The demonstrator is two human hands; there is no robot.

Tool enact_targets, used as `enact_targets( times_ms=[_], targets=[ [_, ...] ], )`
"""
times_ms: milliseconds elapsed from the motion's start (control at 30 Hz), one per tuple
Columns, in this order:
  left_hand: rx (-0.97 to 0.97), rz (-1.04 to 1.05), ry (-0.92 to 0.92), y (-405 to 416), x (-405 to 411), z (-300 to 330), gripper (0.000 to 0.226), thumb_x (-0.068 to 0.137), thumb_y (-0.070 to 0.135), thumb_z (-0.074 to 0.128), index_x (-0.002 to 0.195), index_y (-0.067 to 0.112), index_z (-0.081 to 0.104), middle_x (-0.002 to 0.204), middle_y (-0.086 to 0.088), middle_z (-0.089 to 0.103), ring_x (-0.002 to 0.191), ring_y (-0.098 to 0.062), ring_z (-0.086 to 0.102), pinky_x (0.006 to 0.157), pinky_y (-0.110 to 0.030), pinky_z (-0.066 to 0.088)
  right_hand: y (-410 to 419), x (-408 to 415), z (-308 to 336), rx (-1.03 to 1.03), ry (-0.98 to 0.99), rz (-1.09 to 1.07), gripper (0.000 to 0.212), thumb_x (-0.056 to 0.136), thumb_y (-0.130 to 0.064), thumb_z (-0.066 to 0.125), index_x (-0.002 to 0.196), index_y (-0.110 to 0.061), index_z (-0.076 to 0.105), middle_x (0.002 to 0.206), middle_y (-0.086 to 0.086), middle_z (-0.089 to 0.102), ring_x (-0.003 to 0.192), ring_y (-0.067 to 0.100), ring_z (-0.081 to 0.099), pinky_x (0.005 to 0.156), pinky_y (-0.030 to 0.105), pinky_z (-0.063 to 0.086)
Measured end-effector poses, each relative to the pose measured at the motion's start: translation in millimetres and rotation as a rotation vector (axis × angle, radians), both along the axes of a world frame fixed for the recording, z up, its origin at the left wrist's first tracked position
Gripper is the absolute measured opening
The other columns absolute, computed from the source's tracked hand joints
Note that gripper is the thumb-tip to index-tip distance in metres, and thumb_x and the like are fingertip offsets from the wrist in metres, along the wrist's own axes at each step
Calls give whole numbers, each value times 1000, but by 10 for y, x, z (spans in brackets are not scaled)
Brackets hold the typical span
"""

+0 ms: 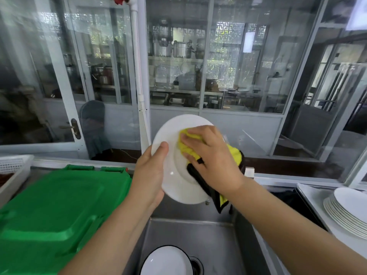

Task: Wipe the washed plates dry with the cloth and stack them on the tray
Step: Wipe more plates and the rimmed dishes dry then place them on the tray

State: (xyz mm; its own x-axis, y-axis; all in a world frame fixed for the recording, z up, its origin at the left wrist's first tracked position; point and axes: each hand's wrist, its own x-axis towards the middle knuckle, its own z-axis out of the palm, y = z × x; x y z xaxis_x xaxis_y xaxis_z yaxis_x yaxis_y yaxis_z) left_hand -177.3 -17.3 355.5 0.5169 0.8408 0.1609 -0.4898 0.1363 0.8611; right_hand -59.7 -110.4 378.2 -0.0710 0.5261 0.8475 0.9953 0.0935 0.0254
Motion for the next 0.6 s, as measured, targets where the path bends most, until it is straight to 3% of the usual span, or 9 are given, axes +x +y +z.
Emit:
enact_targets(
  times_ms=[200, 400, 500, 600],
  targets=[
    [1, 17, 10, 292, -260, -7, 20, 92, 27, 60, 76, 26, 73, 83, 0, 75, 72, -15, 71, 55, -28, 54, 25, -190, -471, -108, -101, 84, 41, 70, 7, 78, 111, 1, 69, 113, 16, 63, 104, 33, 54, 89, 43, 48],
    [7, -45, 82, 429, -372, -93, 10, 92, 27, 60, 93, 22, 68, 90, 5, 75, 83, -15, 71, 74, -33, 55, -112, -24, -595, -82, -36, -48, 39, 72, 7, 75, 111, 2, 69, 121, 4, 49, 105, 30, 51, 92, 38, 47],
    [5, -98, 107, 389, -314, -184, 9, 92, 26, 60, 90, 25, 68, 85, 8, 75, 76, -11, 71, 63, -28, 56, -96, -21, -531, -44, -20, -174, 34, 76, 2, 71, 110, 3, 69, 119, 8, 53, 103, 30, 49, 93, 32, 42],
    [21, -142, 133, 303, -207, -270, 22, 91, 23, 61, 77, 34, 74, 76, 13, 74, 66, -6, 70, 54, -23, 55, -63, -60, -470, -12, -6, -261, 30, 82, -2, 69, 111, 2, 68, 112, 18, 61, 103, 29, 47, 95, 26, 36]
  ],
)
